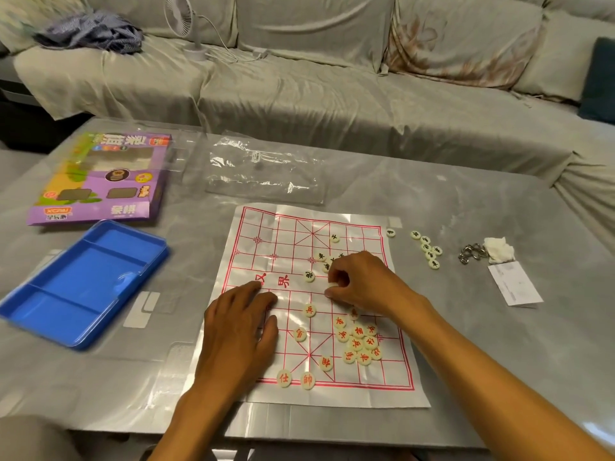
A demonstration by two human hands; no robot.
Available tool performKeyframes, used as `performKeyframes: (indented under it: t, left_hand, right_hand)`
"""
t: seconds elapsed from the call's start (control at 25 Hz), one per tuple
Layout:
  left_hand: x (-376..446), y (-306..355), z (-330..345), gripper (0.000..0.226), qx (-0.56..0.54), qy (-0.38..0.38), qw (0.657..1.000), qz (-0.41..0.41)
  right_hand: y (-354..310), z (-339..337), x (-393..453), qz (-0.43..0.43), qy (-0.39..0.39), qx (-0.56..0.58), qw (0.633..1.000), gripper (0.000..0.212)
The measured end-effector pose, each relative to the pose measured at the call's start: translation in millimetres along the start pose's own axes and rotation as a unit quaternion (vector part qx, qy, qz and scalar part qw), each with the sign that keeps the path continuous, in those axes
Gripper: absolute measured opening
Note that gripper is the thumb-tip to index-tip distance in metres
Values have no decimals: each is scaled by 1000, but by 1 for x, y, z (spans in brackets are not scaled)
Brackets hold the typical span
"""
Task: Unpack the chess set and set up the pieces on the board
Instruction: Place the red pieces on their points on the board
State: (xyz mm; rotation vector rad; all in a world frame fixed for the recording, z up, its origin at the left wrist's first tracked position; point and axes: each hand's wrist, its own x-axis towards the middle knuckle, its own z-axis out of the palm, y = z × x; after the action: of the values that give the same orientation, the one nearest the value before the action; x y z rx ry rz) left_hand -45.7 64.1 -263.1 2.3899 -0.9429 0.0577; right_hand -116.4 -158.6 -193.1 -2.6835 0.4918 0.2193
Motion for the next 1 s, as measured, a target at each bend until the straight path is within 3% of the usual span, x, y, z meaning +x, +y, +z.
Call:
performKeyframes:
  t: [0.4, 0.64, 1.0]
  left_hand:
    - [1, 2, -2, 44, 0, 3, 1000, -7]
    - [1, -1, 1, 44, -6, -2, 1000, -7]
    - [0, -2, -1, 55, 3, -21, 1000, -23]
  right_hand:
    - [28, -2, 5, 46, 81, 154, 984, 15]
    - [31, 7, 2, 28, 93, 133, 986, 11]
    - [-14, 26, 15, -12, 122, 1, 992, 32]
